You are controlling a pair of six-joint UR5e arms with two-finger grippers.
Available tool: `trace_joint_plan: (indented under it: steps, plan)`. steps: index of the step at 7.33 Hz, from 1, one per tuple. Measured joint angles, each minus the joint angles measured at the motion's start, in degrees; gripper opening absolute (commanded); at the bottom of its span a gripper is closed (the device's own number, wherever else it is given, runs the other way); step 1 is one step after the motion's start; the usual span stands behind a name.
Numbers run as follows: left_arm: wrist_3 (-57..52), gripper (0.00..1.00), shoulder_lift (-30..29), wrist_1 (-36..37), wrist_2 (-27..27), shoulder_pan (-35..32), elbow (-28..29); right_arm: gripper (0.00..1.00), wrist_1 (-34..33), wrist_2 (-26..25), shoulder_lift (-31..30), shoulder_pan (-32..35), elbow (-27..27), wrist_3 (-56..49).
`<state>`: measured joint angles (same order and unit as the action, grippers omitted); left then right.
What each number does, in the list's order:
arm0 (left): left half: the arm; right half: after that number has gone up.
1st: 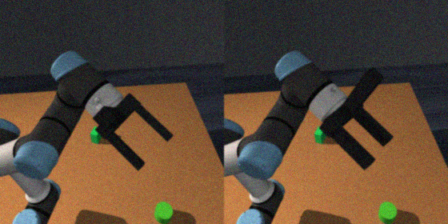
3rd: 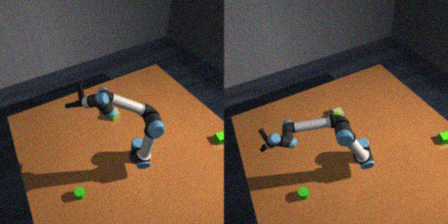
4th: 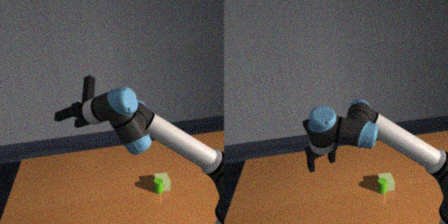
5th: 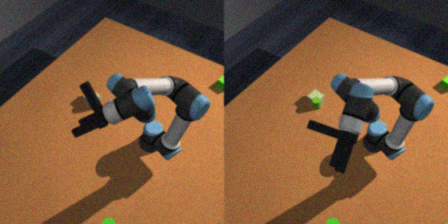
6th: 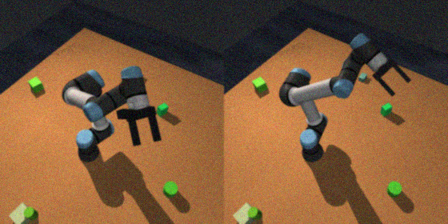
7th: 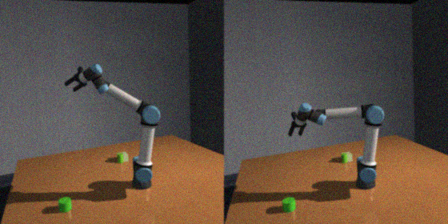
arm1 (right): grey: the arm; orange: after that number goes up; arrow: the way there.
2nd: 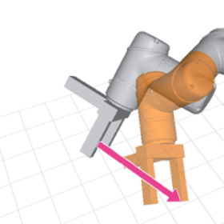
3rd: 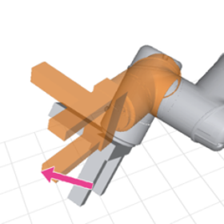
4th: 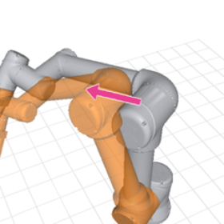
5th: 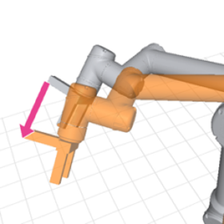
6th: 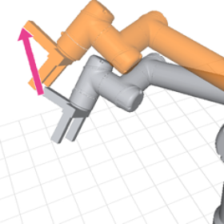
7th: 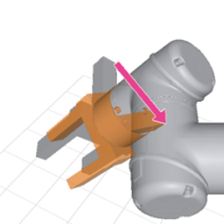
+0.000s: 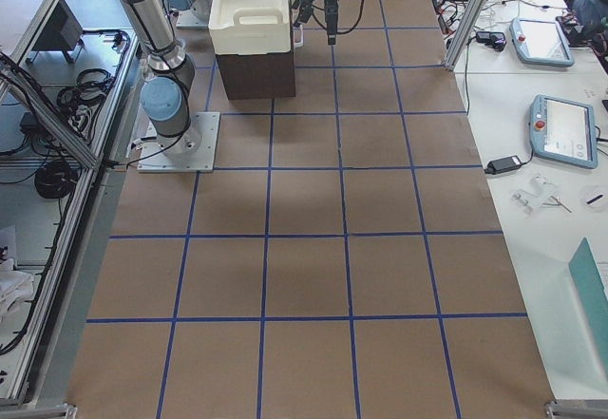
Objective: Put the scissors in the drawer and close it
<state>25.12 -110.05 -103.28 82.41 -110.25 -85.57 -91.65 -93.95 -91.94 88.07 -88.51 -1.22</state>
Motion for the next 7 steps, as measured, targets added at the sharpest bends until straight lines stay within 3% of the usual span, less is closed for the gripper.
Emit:
trace_joint_plan:
  steps: [5, 7]
  plan:
    - [-2.08, 1.0, 1.89, -0.01, 1.99, 0.9, 2.04, 1.0, 0.0, -0.82, 0.0, -0.08, 0.03, 0.03]
    - [-8.16, 1.0, 5.59, -0.13, 7.08, 4.14, 5.86, 1.0, 0.19, -0.87, 0.0, -0.09, 0.02, 0.07]
